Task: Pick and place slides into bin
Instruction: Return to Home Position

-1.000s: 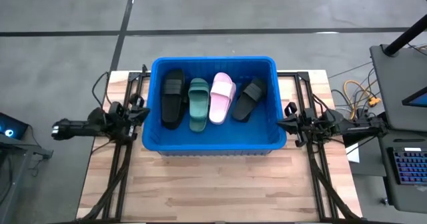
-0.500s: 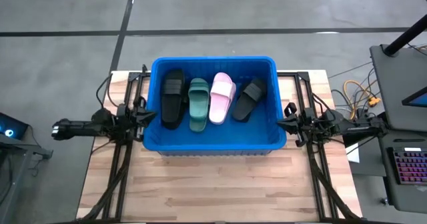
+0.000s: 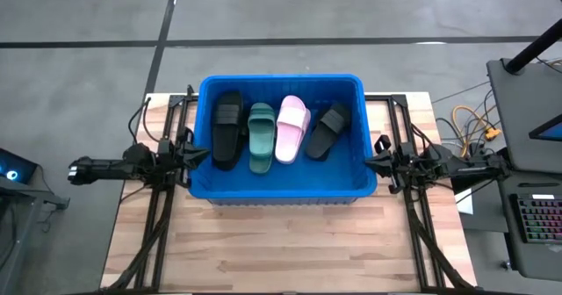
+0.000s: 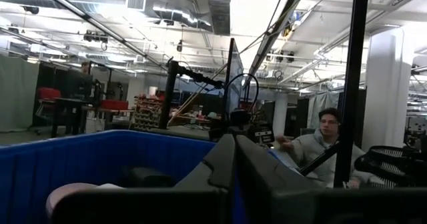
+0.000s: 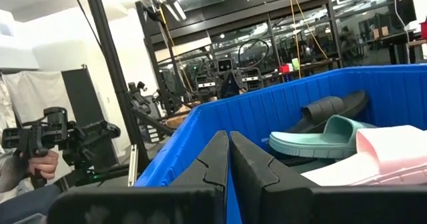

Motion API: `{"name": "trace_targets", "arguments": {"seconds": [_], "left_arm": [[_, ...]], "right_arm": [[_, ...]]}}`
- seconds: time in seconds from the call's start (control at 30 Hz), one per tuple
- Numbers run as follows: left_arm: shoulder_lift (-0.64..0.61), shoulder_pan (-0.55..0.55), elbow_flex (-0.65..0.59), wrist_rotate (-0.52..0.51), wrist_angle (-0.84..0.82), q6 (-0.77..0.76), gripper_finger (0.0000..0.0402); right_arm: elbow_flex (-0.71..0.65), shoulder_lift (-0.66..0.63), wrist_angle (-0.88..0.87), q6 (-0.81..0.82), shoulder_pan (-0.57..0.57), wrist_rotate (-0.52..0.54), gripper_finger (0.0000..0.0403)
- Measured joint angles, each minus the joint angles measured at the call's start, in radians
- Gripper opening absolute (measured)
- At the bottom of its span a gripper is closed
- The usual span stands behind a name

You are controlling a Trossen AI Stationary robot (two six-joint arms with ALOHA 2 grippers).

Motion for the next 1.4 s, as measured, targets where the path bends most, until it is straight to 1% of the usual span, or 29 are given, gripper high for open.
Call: {"name": "trace_targets", "arguments": {"seconds": [0.57, 1.03, 1.33, 1.4], "left_arm": [[0.002, 0.0, 0.0, 0.003, -0.01, -0.002, 0.0], [0.007, -0.001, 0.0, 0.003, 0.014, -0.008, 0.0], [0.008, -0.001, 0.0, 0.003, 0.019, -0.008, 0.0], [0.008, -0.001, 0.0, 0.003, 0.02, -0.008, 0.0]], "right_arm": [[-0.002, 0.0, 0.0, -0.028, 0.0, 0.022, 0.0008], [-0.002, 0.002, 0.0, -0.031, 0.0, 0.026, 0.0008], [-0.009, 0.006, 0.076, -0.149, 0.0, 0.031, 0.0008], [-0.009, 0.004, 0.097, -0.156, 0.0, 0.03, 0.0008]]}}
